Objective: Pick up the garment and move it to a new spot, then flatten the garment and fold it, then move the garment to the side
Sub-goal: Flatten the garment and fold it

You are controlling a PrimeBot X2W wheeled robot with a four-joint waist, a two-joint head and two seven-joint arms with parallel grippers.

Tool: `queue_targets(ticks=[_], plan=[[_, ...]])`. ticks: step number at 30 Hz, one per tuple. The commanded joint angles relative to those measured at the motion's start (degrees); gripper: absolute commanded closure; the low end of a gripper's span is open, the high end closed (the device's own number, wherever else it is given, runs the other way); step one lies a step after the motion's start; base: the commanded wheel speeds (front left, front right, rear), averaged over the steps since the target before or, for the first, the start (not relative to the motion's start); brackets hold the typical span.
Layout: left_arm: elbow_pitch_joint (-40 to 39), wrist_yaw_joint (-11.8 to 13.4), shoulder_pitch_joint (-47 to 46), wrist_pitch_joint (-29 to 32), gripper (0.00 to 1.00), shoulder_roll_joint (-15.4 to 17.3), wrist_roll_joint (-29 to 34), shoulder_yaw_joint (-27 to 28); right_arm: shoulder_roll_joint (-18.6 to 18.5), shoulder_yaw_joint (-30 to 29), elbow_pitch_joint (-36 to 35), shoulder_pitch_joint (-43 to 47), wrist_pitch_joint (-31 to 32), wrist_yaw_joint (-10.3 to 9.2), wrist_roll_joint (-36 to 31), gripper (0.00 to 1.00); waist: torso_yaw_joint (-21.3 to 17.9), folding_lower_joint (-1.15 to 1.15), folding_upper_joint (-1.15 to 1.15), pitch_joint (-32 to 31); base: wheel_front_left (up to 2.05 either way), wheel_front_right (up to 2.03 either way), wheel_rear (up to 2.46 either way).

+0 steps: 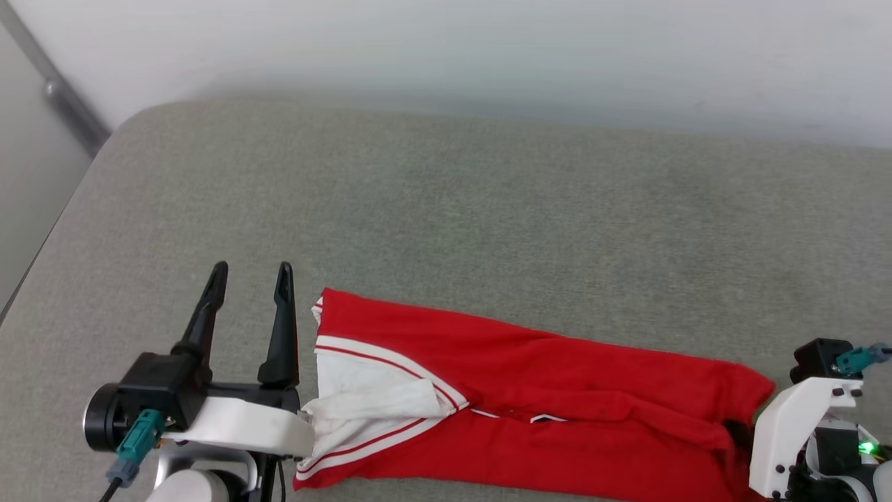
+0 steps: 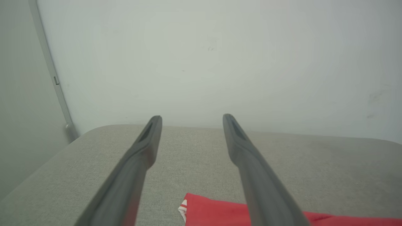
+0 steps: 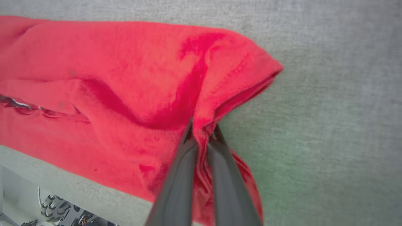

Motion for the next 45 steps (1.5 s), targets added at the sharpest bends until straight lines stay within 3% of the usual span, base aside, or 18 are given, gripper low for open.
queue_targets(ticks=[1,8,15,20,24,25,27,30,35,42,45], plan=[[0.1,0.3,1.0,0.2,0.00,0.1,0.3,-0.2,-0.4,0.2,-1.1,0.3,-0.5,-0.02,-0.4,1.00,-1.2,0.00,0.00,-1.4,0.00,0.00,0.00],[-0.4,1.2,3.2,1.0,0.00,0.5,-0.5,-0.4,-2.6,-2.4,-4.6,2.5,-0.4,-0.03,-0.8,1.00,-4.3,0.00,0.00,-4.0,0.00,0.00,0.00],[-0.7,1.5,4.3,1.6,0.00,1.1,-0.4,-0.7,-4.1,-13.4,-5.5,4.0,0.4,-0.03,-1.6,1.00,-5.6,0.00,0.00,-5.1,0.00,0.00,0.00],[-0.9,1.6,4.5,1.8,0.00,1.3,-0.5,-0.9,-1.9,-19.6,-5.9,3.5,2.7,-0.02,-0.8,1.00,-5.7,0.00,0.00,-5.6,0.00,0.00,0.00],[-1.0,1.7,4.5,1.9,0.00,1.3,-0.4,-1.1,6.2,-24.4,-4.8,0.5,10.1,-0.01,7.7,1.00,-5.6,0.00,0.00,-5.8,0.00,0.00,0.00],[-1.1,1.7,4.2,2.1,0.00,1.4,-0.3,-1.3,8.9,-26.7,-4.4,-1.9,17.4,-0.01,17.3,1.00,-5.4,0.00,0.00,-5.6,0.00,0.00,0.00],[-1.3,1.7,3.9,2.2,0.00,1.4,-0.2,-1.4,9.9,-26.5,-2.9,-2.6,21.2,-0.02,23.8,1.00,-5.1,0.00,0.00,-5.3,0.00,0.00,0.00],[-1.4,1.3,3.0,2.3,0.00,1.3,-0.2,-1.6,10.0,-21.8,1.1,-3.6,22.0,-0.01,33.3,1.00,-4.4,0.00,0.00,-4.7,0.00,0.00,0.00],[-1.4,0.9,1.7,2.7,0.00,0.9,0.0,-2.3,9.9,-10.5,5.2,-4.1,18.2,-0.01,43.3,1.00,-2.8,0.00,0.00,-3.7,0.00,0.00,0.00],[-0.2,0.0,0.3,2.6,0.00,0.4,-0.5,-2.7,9.9,4.8,7.9,-6.9,7.9,-0.01,52.8,1.00,-0.4,0.00,0.00,-2.5,0.00,0.00,0.00],[0.1,-0.3,-0.6,2.4,0.00,0.1,-0.4,-2.8,9.9,10.7,9.3,-9.0,3.4,-0.01,53.9,1.00,0.4,0.00,0.00,-1.7,0.00,0.00,0.00]])
